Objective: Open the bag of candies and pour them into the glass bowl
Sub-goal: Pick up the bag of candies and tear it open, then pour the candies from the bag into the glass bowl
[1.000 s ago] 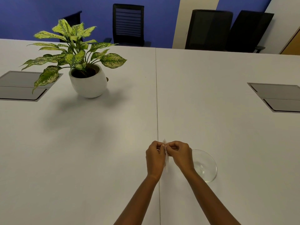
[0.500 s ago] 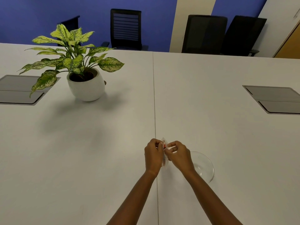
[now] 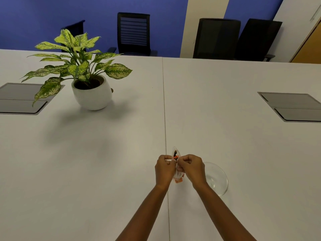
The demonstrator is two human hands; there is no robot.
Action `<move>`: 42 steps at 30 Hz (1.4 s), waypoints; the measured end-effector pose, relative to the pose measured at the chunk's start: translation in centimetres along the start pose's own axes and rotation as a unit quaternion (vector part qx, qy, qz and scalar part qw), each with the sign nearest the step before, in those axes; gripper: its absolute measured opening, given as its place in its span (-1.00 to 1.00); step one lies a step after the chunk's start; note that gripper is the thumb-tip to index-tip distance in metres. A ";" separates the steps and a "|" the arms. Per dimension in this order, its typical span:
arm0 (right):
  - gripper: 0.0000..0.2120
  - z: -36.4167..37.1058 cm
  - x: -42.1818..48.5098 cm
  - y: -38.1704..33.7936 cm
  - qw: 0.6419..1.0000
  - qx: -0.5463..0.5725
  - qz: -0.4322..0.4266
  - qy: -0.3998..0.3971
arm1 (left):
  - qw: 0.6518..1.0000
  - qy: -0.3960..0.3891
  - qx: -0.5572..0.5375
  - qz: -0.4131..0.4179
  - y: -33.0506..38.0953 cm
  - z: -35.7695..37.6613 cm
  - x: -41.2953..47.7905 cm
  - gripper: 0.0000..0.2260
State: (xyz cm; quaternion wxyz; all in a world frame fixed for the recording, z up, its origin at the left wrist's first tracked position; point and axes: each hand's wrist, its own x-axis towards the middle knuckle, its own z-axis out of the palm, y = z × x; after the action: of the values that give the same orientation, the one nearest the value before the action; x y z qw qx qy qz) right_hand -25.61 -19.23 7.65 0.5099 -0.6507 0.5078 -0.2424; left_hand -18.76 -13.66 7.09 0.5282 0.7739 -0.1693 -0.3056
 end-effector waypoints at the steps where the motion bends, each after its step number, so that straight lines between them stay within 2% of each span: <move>1: -0.94 -0.1 0.0 -0.1 1.000 0.000 0.004 0.000 | 1.000 0.009 0.006 0.004 0.0 0.0 0.0 -0.82; 3: -0.94 -0.5 0.1 -0.1 1.000 0.005 0.015 0.004 | 0.999 0.029 0.009 0.011 0.3 -0.4 0.1 -0.88; 7: -0.91 -2.1 0.5 -0.2 0.999 0.017 0.027 0.024 | 0.995 0.070 0.045 0.047 1.2 -1.9 0.8 -0.84; 14: -0.95 -2.7 0.6 -0.5 1.000 -0.018 -0.002 0.018 | 0.979 0.086 0.120 0.139 2.7 -2.6 0.5 -0.88; 20: -0.81 -3.3 1.3 -0.4 0.989 0.131 0.063 0.012 | 0.979 0.069 0.101 0.163 4.6 -2.8 0.4 -0.88; 24: -0.78 -3.0 1.4 0.3 0.956 0.242 0.156 -0.059 | 0.982 0.035 0.079 0.167 6.1 -3.1 0.4 -0.87; 28: -0.65 -2.1 1.1 1.5 0.881 0.365 0.254 -0.161 | 0.986 -0.026 0.022 0.161 7.7 -3.4 0.3 -0.87; 33: -0.41 -1.2 1.4 2.9 0.781 0.534 0.231 -0.229 | 0.983 -0.120 -0.045 0.134 8.6 -3.2 0.0 -0.91; 35: -0.43 -1.2 1.7 3.1 0.747 0.586 0.216 -0.230 | 0.982 -0.128 -0.052 0.130 8.6 -2.9 0.0 -0.91; 36: -0.47 -1.4 1.8 3.0 0.740 0.600 0.210 -0.222 | 0.982 -0.127 -0.052 0.128 8.5 -2.8 0.0 -0.92; 37: -0.43 -1.7 1.8 2.9 0.736 0.611 0.200 -0.215 | 0.983 -0.124 -0.050 0.129 8.5 -2.6 0.0 -0.92; 39: -0.14 -2.2 2.2 3.2 0.740 0.614 0.189 -0.200 | 0.983 -0.122 -0.049 0.129 8.4 -2.1 0.0 -0.92; 40: -0.09 -2.6 2.4 3.3 0.741 0.615 0.181 -0.199 | 0.983 -0.124 -0.046 0.129 8.4 -1.8 0.0 -0.92; 42: -0.12 -3.6 2.4 3.2 0.754 0.605 0.179 -0.184 | 0.982 -0.128 -0.040 0.129 8.2 -1.1 0.0 -0.93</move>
State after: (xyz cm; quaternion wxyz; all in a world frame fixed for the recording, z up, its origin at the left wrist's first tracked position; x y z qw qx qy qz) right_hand -29.07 -22.85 5.53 0.9148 -0.1358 0.2591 -0.2785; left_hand -17.55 -15.99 14.99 0.5678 0.6781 -0.3217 -0.3381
